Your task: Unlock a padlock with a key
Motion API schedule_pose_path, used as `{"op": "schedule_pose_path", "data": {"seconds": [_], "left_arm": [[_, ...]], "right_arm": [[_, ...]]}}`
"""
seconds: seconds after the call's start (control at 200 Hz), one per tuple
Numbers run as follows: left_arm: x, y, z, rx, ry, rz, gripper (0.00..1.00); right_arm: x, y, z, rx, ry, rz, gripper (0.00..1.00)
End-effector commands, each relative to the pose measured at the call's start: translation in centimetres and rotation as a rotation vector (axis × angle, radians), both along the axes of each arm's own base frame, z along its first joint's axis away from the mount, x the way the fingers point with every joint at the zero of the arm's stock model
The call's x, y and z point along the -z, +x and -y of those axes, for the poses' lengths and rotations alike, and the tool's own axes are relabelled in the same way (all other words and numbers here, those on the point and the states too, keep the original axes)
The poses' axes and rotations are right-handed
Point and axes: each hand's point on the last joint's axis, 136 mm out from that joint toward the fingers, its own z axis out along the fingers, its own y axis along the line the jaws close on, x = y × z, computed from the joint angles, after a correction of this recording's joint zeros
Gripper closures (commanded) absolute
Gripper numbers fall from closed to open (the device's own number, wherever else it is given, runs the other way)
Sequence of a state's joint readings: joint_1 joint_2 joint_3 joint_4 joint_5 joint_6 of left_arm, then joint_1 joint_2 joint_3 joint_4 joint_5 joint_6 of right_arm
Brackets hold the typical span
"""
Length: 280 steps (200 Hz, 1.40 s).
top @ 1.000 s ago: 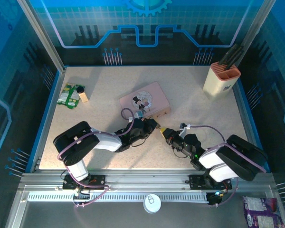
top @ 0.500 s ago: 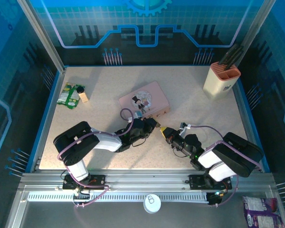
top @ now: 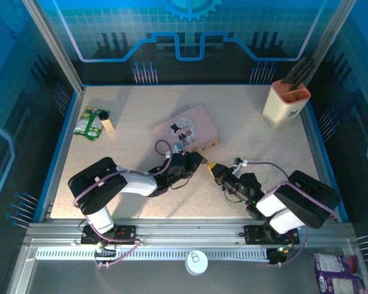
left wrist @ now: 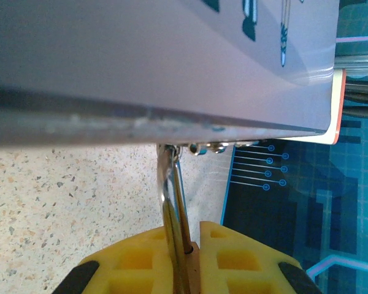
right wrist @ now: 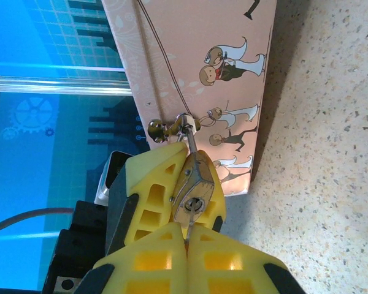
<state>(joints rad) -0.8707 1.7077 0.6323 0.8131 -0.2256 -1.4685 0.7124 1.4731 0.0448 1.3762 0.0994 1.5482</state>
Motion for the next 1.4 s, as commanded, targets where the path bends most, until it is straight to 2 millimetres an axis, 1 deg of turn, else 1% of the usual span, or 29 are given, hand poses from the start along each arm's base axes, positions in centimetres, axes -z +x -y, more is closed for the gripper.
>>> {"op": "schedule_pose_path", "data": {"seconds": [0.0, 0.195, 0.285, 0.535, 0.7, 0.916, 1.031, 1.211, 1.396], "left_arm": [[-7.2, -0.5, 2.2, 0.048, -0.204, 0.118, 1.0], [-7.2, -0.7, 2.2, 0.047, -0.206, 0.117, 1.0], [-7.4, -0.9, 2.1, 0.047, -0.208, 0.122, 1.0], [-7.9, -1.0, 2.3, 0.052, -0.225, 0.127, 1.0], [-8.3, -1.2, 2.2, 0.053, -0.231, 0.132, 1.0], [-8.7, -1.4, 2.4, 0.058, -0.245, 0.14, 1.0], [-8.9, -1.4, 2.6, 0.062, -0.247, 0.141, 1.0], [-9.4, -1.5, 2.9, 0.072, -0.248, 0.148, 1.0], [-9.6, -1.6, 2.9, 0.072, -0.249, 0.147, 1.0]], "right_arm": [[-1.1, 0.7, 0.6, 0.035, 0.016, 0.047, 1.0], [-1.1, 0.7, 0.9, 0.045, 0.018, 0.046, 1.0], [-1.0, 0.7, 0.8, 0.043, 0.018, 0.041, 1.0], [-1.4, 0.9, 0.6, 0.043, 0.03, 0.046, 1.0], [-1.2, 0.9, 0.6, 0.046, 0.048, 0.021, 1.0], [-1.1, 1.3, 0.3, 0.043, 0.081, -0.009, 1.0], [-1.2, 1.6, 0.4, 0.042, 0.07, 0.004, 1.0], [0.0, 1.7, 0.6, 0.045, 0.061, -0.037, 1.0], [-0.3, 1.9, 0.8, 0.051, 0.059, -0.027, 1.0]]}}
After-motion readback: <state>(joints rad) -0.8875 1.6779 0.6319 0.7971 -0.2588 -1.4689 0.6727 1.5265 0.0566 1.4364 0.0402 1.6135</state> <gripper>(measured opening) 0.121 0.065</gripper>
